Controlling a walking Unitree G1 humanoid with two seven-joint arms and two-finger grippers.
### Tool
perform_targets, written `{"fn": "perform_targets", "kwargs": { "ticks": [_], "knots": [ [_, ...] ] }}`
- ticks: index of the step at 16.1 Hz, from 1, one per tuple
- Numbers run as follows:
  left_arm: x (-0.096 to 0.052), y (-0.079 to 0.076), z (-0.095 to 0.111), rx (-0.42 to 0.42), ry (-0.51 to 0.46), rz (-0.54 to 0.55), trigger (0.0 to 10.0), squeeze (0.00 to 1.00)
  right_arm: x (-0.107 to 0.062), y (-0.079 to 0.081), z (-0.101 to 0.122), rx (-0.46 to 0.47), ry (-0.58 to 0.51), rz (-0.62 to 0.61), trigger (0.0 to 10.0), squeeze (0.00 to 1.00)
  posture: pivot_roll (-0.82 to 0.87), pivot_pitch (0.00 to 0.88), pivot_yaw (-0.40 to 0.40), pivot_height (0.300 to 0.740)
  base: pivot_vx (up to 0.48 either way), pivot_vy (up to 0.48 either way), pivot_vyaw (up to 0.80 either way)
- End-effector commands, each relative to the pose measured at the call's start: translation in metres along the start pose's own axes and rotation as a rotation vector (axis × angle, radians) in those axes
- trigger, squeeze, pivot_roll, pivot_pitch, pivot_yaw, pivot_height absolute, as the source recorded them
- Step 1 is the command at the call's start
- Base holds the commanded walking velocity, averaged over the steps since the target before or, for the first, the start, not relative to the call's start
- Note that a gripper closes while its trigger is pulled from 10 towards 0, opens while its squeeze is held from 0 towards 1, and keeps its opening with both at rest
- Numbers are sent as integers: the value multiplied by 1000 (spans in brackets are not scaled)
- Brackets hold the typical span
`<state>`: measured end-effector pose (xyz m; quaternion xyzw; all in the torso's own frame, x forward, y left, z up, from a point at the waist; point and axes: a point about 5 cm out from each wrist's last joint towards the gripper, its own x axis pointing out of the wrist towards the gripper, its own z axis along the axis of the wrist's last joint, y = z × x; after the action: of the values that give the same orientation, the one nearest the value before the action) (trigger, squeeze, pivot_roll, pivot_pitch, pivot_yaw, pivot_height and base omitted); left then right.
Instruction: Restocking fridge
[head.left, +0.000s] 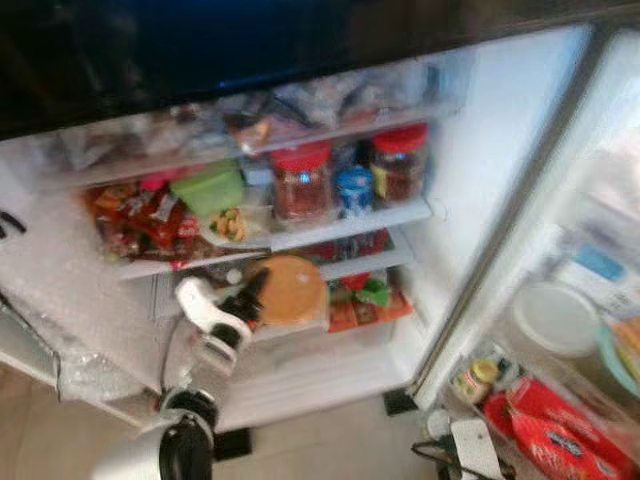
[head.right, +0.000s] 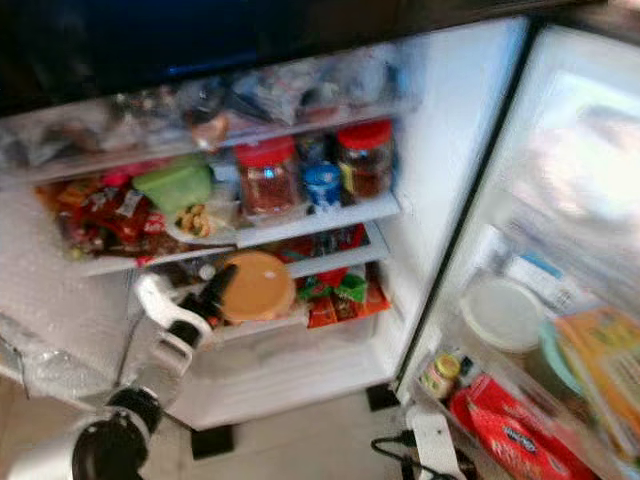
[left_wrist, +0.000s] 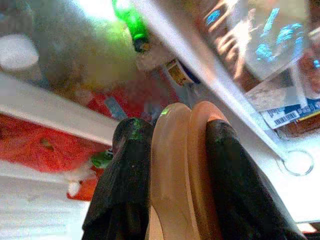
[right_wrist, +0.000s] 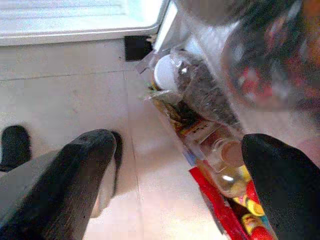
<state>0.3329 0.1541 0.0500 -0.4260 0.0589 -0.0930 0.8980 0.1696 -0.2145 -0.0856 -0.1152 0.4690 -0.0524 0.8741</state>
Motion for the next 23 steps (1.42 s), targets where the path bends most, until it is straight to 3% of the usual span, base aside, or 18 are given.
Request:
{"fn": "perform_targets", "kwargs": {
  "ticks": [1, 10, 15, 23],
  "knots": [
    [-5, 10, 8, 3, -21, 38, 10000, 0, -1, 4, -4, 21, 5, 8, 10000, 0, -82, 86, 67, 740, 0, 0, 0],
    [-6, 12, 10, 4, -41, 61, 10000, 0, -1, 3, -5, 9, 14, -1, 10000, 0, -84, 74, 65, 740, 0, 0, 0],
    [-5, 11, 10, -4, -46, 58, 10000, 0, -1, 3, -7, -14, 27, -5, 10000, 0, -83, 66, 64, 666, 0, 0, 0],
    [-2, 9, 17, 8, -56, 58, 10000, 0, -1, 3, -6, -5, 35, -26, 10000, 0, -86, 72, 69, 652, 0, 0, 0]
  ]
}}
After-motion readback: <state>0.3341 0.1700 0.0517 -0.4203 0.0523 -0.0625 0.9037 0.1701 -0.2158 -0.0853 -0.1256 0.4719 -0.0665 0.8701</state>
